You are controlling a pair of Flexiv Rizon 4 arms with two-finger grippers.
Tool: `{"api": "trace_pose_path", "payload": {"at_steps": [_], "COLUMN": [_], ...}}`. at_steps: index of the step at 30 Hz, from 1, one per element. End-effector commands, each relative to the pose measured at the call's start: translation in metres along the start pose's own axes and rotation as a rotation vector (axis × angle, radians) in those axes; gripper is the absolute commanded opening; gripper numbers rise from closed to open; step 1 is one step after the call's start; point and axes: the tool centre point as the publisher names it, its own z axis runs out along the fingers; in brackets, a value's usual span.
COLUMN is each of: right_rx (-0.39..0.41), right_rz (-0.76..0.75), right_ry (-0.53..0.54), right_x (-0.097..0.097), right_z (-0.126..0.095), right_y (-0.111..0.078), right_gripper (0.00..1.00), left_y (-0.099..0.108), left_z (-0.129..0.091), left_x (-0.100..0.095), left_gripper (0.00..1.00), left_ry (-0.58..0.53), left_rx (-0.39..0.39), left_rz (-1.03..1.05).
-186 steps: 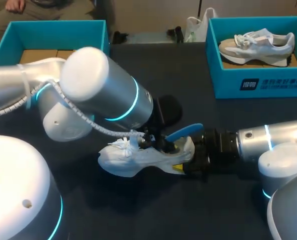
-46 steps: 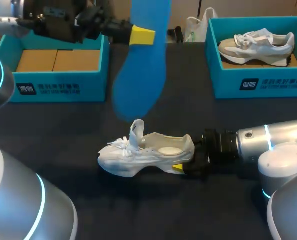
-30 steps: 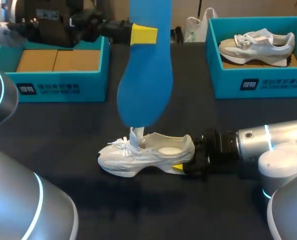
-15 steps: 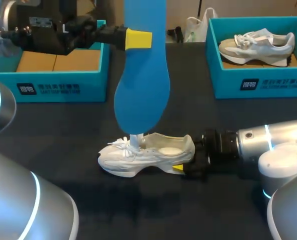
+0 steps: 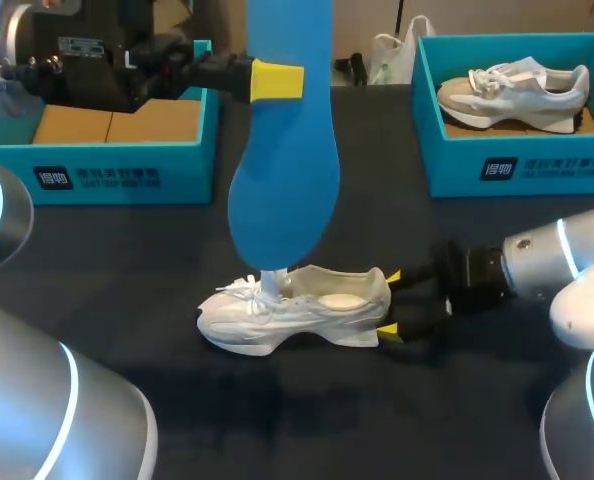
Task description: Take the shoe out of the shoebox, open the shoe tongue, remove and reinsert the insole, then place the shoe into the shoebox
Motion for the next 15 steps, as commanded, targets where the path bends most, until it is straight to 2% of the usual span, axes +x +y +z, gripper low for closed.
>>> {"api": "trace_pose_path", "payload": {"at_steps": [1,4,9,15], "right_rx": [0.456,0.558,0.711,0.857], "right_rz": [0.053,0.058,0.016,0.010], "right_ry": [0.042,0.038,0.000,-0.021], "right_x": [0.003,0.007,0.011,0.008], "right_z": [-0.025,-0.029,-0.033,-0.033], "right_y": [0.005,0.007,0.021,0.036], "right_gripper": [1.00,1.00,1.00,1.00], "left_y": [0.000,0.000,0.000,0.000], "left_z": [0.000,0.000,0.000,0.000], "left_x": [0.000,0.000,0.000,0.000], "left_gripper": [0.00,0.00,0.00,0.00], "left_ry": [-0.001,-0.001,-0.001,-0.001], "left_rx": [-0.001,-0.001,-0.001,-0.001], "left_rz": [0.000,0.000,0.000,0.000]}}
